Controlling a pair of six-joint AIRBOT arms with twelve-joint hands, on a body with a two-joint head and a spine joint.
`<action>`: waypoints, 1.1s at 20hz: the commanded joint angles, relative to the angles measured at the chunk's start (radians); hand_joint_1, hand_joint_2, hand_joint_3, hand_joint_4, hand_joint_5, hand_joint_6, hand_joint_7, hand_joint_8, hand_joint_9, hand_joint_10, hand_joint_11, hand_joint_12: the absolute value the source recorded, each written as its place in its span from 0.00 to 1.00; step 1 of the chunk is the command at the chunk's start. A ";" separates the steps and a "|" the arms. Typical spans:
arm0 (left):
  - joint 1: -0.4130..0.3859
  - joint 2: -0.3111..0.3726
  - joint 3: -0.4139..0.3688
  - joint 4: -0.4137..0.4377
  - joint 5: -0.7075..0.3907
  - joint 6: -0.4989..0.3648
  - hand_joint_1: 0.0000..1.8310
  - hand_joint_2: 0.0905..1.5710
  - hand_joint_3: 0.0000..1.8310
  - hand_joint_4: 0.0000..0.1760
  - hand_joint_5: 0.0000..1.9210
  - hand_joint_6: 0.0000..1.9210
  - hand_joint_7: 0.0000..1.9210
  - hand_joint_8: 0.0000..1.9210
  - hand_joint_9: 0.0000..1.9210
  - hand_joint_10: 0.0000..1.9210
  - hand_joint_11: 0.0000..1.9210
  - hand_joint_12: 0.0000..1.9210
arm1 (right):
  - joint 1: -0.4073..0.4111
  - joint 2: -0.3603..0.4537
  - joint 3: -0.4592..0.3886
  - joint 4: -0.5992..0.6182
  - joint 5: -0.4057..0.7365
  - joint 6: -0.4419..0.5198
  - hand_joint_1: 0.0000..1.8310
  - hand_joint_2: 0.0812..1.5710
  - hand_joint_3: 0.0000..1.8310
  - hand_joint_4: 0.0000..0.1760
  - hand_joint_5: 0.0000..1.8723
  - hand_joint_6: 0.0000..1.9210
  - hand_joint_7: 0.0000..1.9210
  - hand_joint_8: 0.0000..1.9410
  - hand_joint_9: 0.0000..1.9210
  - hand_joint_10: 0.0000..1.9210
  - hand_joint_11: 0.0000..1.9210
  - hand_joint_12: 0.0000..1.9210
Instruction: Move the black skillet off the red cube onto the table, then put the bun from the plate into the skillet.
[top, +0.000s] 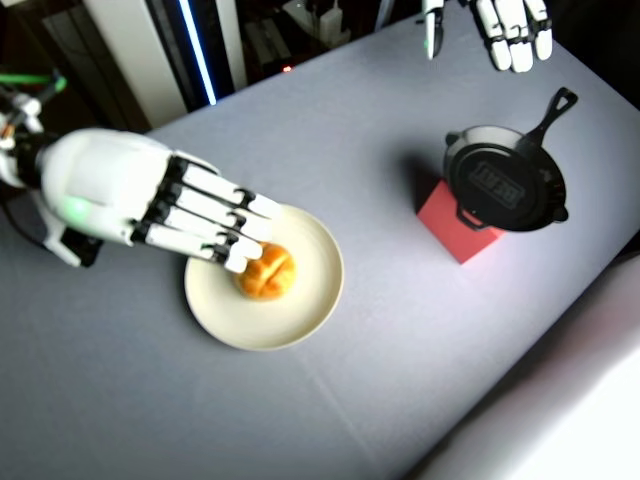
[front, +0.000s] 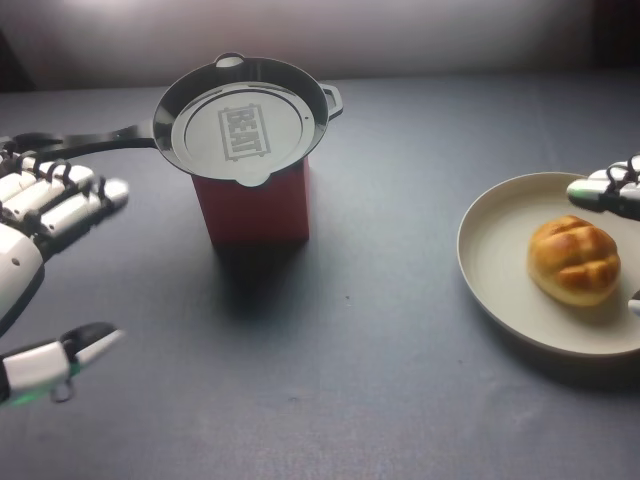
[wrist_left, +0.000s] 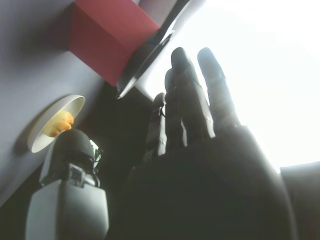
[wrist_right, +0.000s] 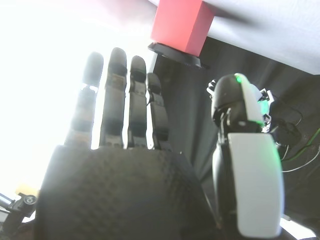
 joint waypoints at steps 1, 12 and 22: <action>-0.007 0.002 0.006 0.015 -0.119 -0.001 0.38 0.64 0.00 0.49 0.20 0.00 0.15 0.00 0.13 0.01 0.00 0.38 | 0.015 0.001 0.004 0.015 0.118 0.007 0.39 0.76 0.00 0.20 0.19 0.00 0.19 0.00 0.20 0.00 0.19 0.14; -0.164 -0.057 0.141 -0.086 -0.085 -0.001 0.40 0.66 0.00 0.38 0.22 0.00 0.17 0.00 0.10 0.00 0.00 0.19 | 0.014 0.001 0.005 0.012 0.117 0.007 0.37 0.77 0.00 0.11 0.20 0.00 0.19 0.00 0.21 0.00 0.20 0.13; -0.391 -0.216 0.442 -0.229 0.300 -0.001 0.43 0.61 0.00 0.67 0.22 0.00 0.18 0.00 0.17 0.01 0.00 0.40 | 0.004 0.000 0.011 0.011 0.112 0.007 0.37 0.78 0.00 0.00 0.20 0.00 0.19 0.00 0.20 0.00 0.16 0.10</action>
